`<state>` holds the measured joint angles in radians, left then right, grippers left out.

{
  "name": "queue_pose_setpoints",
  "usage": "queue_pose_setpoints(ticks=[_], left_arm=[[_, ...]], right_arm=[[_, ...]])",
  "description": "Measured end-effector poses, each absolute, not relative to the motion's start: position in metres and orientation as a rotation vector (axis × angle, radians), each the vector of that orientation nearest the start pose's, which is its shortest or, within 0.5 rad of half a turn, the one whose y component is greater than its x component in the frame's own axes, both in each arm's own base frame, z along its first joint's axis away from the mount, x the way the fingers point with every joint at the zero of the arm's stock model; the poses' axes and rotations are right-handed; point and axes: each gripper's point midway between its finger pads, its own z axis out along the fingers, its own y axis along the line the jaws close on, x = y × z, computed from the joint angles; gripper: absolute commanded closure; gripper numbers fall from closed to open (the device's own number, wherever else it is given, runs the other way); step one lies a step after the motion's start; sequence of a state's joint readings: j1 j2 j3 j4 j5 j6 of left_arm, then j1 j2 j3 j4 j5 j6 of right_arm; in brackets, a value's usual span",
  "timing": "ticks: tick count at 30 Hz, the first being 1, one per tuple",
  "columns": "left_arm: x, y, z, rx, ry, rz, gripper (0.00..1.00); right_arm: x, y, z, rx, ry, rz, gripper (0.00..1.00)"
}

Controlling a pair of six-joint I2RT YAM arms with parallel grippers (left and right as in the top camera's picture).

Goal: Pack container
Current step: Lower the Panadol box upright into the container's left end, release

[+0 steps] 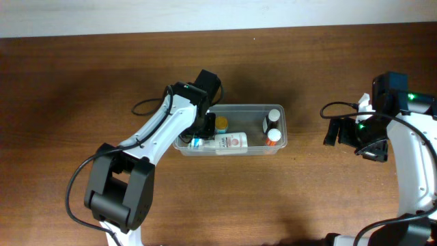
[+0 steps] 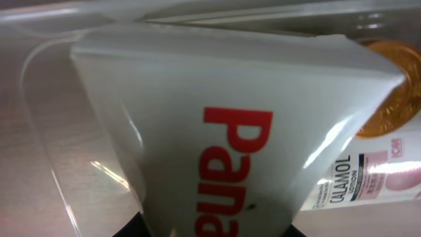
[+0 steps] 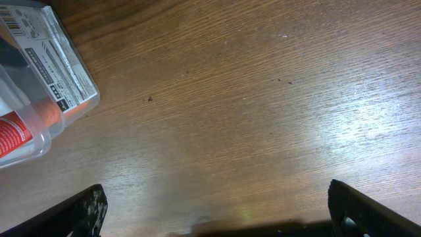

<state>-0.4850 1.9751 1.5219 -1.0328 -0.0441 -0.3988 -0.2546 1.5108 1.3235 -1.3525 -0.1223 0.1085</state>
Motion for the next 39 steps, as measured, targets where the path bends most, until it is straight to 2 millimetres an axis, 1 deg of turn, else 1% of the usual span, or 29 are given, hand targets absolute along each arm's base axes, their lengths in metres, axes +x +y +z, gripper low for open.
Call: queue_pose_setpoints(ticks=[4, 5, 6, 7, 8, 10, 11, 12, 19, 22, 24, 25, 28, 29, 30, 31, 32, 35, 36, 38, 39], left_arm=[[0.350, -0.176, 0.058, 0.063, 3.045, 0.002, 0.92], [0.350, -0.176, 0.058, 0.055, 3.045, 0.002, 0.86], [0.350, -0.176, 0.058, 0.049, 3.045, 0.001, 0.74], [0.350, -0.176, 0.058, 0.043, 3.045, 0.001, 0.41], [0.350, -0.176, 0.058, 0.038, 3.045, 0.001, 0.21], [0.350, -0.176, 0.058, 0.031, 3.046, 0.001, 0.18], [0.350, -0.176, 0.058, 0.027, 3.045, 0.001, 0.14], [0.350, -0.176, 0.058, 0.020, 3.046, 0.001, 0.13], [0.345, -0.171, 0.058, 0.012, 3.063, 0.030, 0.13], [0.347, -0.168, 0.068, 0.009, 3.034, 0.047, 0.13], [0.351, -0.167, 0.086, 0.010, 2.983, 0.029, 0.13], [0.354, -0.168, 0.106, 0.017, 2.931, 0.001, 0.13], [0.357, -0.168, 0.134, 0.047, 2.851, -0.039, 0.14], [0.358, -0.168, 0.143, 0.059, 2.826, -0.051, 0.23], [0.359, -0.167, 0.151, 0.067, 2.802, -0.055, 0.38], [0.360, -0.167, 0.155, 0.076, 2.785, -0.053, 0.47], [0.361, -0.165, 0.158, 0.076, 2.775, -0.047, 0.58], [0.363, -0.164, 0.158, 0.088, 2.768, -0.029, 0.75], [0.363, -0.163, 0.156, 0.090, 2.770, -0.019, 0.77], [0.364, -0.163, 0.150, 0.099, 2.783, -0.007, 0.78], [0.365, -0.164, 0.142, 0.102, 2.799, 0.004, 0.78]], right_arm=[[0.260, -0.046, 0.146, 0.556, 3.046, 0.186, 0.02], [0.260, -0.046, 0.146, 0.557, 3.046, 0.186, 0.02], [0.260, -0.046, 0.146, 0.556, 3.046, 0.186, 0.02], [0.260, -0.046, 0.146, 0.556, 3.046, 0.186, 0.01], [0.260, -0.046, 0.146, 0.557, 3.046, 0.186, 0.02], [0.260, -0.046, 0.146, 0.556, 3.046, 0.185, 0.01], [0.260, -0.046, 0.146, 0.557, 3.046, 0.186, 0.02], [0.260, -0.046, 0.146, 0.556, 3.046, 0.186, 0.02], [0.260, -0.046, 0.146, 0.556, 3.046, 0.186, 0.02], [0.260, -0.046, 0.146, 0.556, 3.046, 0.186, 0.01], [0.260, -0.046, 0.146, 0.556, 3.046, 0.186, 0.01], [0.260, -0.046, 0.146, 0.556, 3.046, 0.186, 0.01], [0.260, -0.046, 0.146, 0.556, 3.046, 0.186, 0.01], [0.260, -0.046, 0.146, 0.556, 3.046, 0.186, 0.02], [0.260, -0.046, 0.146, 0.556, 3.046, 0.186, 0.01], [0.260, -0.046, 0.146, 0.556, 3.046, 0.185, 0.01], [0.260, -0.046, 0.146, 0.556, 3.046, 0.186, 0.01], [0.260, -0.046, 0.146, 0.556, 3.046, 0.185, 0.02], [0.260, -0.046, 0.146, 0.557, 3.046, 0.186, 0.01], [0.260, -0.046, 0.146, 0.556, 3.046, 0.186, 0.01], [0.260, -0.046, 0.146, 0.556, 3.046, 0.186, 0.02]])
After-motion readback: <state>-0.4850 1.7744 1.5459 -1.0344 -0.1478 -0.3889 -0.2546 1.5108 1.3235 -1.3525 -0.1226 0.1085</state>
